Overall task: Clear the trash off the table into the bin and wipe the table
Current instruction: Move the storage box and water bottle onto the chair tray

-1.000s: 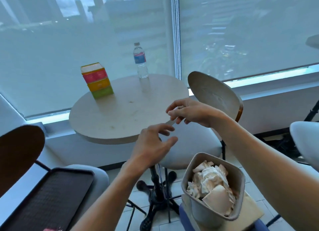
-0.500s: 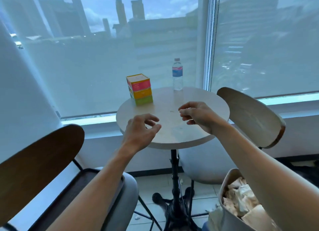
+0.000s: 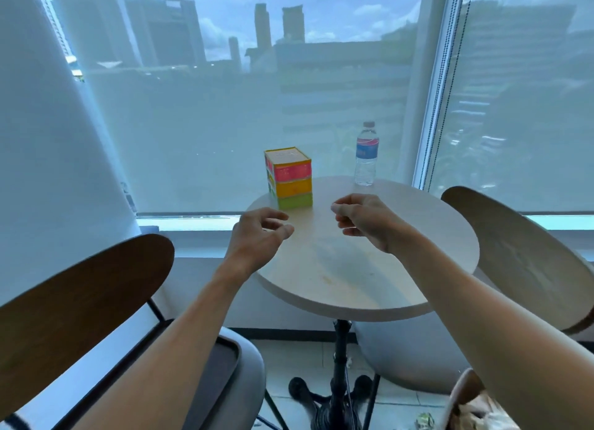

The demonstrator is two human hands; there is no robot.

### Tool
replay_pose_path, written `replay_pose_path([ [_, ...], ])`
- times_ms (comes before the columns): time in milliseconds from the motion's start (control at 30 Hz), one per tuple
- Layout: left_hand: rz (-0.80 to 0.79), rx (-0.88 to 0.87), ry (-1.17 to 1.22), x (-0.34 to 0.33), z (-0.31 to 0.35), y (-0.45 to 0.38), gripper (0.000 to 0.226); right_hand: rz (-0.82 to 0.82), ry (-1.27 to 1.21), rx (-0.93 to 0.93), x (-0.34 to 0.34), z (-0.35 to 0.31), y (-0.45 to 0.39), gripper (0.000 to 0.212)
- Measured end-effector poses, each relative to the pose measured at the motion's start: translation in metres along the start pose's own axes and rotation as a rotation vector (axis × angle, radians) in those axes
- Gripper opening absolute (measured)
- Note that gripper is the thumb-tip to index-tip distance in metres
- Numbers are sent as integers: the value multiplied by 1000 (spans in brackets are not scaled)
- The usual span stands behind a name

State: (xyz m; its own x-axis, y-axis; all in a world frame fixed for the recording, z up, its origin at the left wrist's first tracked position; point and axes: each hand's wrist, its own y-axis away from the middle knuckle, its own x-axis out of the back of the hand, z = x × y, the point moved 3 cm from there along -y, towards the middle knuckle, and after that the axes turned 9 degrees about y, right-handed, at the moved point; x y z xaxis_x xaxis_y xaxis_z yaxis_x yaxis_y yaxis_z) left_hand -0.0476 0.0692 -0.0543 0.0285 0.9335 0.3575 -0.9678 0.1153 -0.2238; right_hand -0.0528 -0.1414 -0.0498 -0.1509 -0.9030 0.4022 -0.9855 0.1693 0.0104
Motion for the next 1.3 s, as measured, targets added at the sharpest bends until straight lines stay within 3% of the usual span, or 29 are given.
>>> replay_pose_path([
  [167,89,101,154,-5,-8,-50,35,-3,-1,-46,-4,-4,-61,38],
  [300,174,211,265,-13,-12,-94,61,-98,-105,-110,-9,-12,-109,77],
  [400,199,308,341,-19,-15,-127,87,-162,-149,-151,-13,-15,-142,87],
  [433,199,336,370,-21,-13,-134,85,-177,-162,-162,-15,-15,-150,89],
  [667,95,424,437,-36,-17,-172,55,-303,-206,-216,-28,-14,-195,98],
  [733,90,430,443,-39,-19,-179,42,-357,-191,-226,-32,-12,-202,88],
  [800,89,431,426,-40,-22,-185,41,-386,-212,-218,-34,-12,-205,62],
  [867,91,423,413,-39,-23,-187,44,-380,-211,-218,-34,-11,-209,54],
  [1300,141,348,411,15,-10,-142,42,-409,-228,-148,-66,-48,-166,57],
])
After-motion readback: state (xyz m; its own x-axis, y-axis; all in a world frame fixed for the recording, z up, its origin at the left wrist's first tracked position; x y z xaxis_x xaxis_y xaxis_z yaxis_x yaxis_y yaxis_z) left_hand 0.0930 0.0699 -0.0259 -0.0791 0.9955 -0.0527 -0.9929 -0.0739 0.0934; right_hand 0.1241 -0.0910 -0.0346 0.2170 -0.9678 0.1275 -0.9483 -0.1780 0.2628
